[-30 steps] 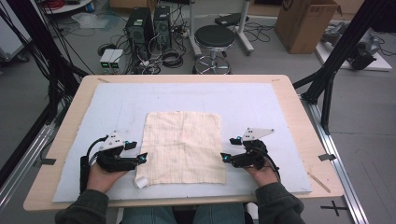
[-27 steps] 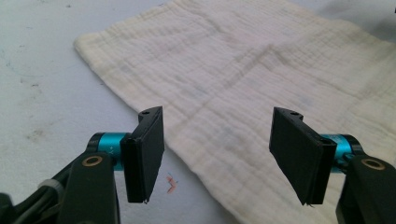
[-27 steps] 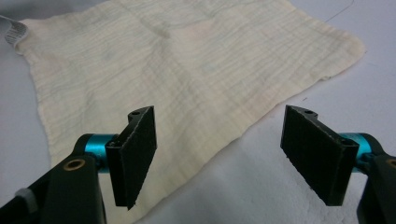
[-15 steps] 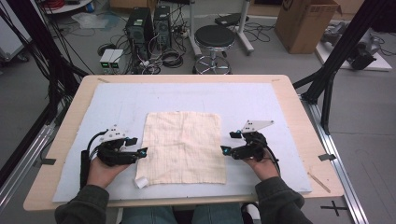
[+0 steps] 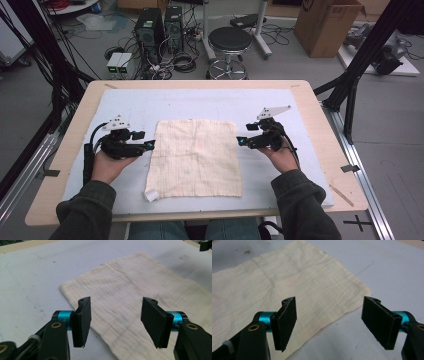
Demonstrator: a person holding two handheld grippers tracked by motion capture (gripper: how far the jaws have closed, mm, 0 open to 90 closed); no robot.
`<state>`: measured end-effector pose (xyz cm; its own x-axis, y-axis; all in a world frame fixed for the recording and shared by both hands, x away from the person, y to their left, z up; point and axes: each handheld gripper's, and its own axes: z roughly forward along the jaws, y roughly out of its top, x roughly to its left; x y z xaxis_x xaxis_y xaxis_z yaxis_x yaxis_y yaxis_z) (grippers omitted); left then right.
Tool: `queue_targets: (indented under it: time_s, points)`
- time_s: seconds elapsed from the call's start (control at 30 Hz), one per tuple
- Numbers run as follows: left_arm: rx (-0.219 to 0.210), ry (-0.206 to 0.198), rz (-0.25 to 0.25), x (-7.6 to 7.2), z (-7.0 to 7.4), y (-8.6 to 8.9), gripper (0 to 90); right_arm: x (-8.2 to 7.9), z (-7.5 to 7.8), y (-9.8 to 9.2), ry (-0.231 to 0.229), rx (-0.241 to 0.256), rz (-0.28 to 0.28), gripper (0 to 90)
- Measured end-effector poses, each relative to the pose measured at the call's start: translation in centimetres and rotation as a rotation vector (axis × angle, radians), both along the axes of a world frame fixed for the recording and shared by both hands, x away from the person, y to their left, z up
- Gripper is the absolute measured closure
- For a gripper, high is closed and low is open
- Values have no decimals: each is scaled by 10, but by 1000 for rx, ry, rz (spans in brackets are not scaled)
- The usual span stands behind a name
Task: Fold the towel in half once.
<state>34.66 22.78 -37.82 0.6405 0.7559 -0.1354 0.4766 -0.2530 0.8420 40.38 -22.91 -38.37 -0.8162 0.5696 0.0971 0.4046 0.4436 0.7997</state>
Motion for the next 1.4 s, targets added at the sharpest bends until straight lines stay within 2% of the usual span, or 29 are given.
queue_targets:
  time_s: [0.13, 0.17, 0.27, 0.37, 0.53, 0.67, 0.73, 0.8, 0.87, 0.93, 1.1, 1.33, 1.4]
  points:
    - [3, 0, 5, 15, 9, -1, 422, 12, 11, 3, 7, -2, -13, 283]
    - [0, -2, 10, 18, 11, -2, 423, 16, 14, 4, -7, 0, -11, 296]
    - [-30, -10, 23, 31, 17, -2, 436, 27, 20, 7, -11, 0, -21, 317]
    - [-44, 2, 46, 44, 16, -3, 438, 37, 20, 9, -6, 4, -41, 335]
    - [-53, 11, 110, 63, 4, -4, 464, 51, 9, 13, 16, -3, -68, 361]
    - [-68, 59, 162, 77, -11, -7, 482, 62, -3, 18, 15, -3, -106, 403]
    - [-44, 63, 179, 82, -17, -10, 496, 67, -9, 21, 23, 1, -119, 419]
    - [-10, 74, 189, 88, -24, -13, 502, 70, -15, 24, 25, -18, -128, 424]
    - [30, 90, 219, 92, -32, -14, 514, 73, -20, 26, 29, -34, -137, 425]
    - [45, 100, 247, 96, -38, -15, 516, 75, -23, 27, 36, -37, -146, 440]
    - [18, 141, 280, 103, -45, -16, 546, 79, -30, 26, 50, -42, -181, 468]
    - [31, 149, 294, 111, -51, -23, 592, 81, -39, 33, 81, -63, -186, 515]
    - [18, 146, 315, 113, -53, -25, 601, 82, -41, 34, 93, -71, -193, 530]
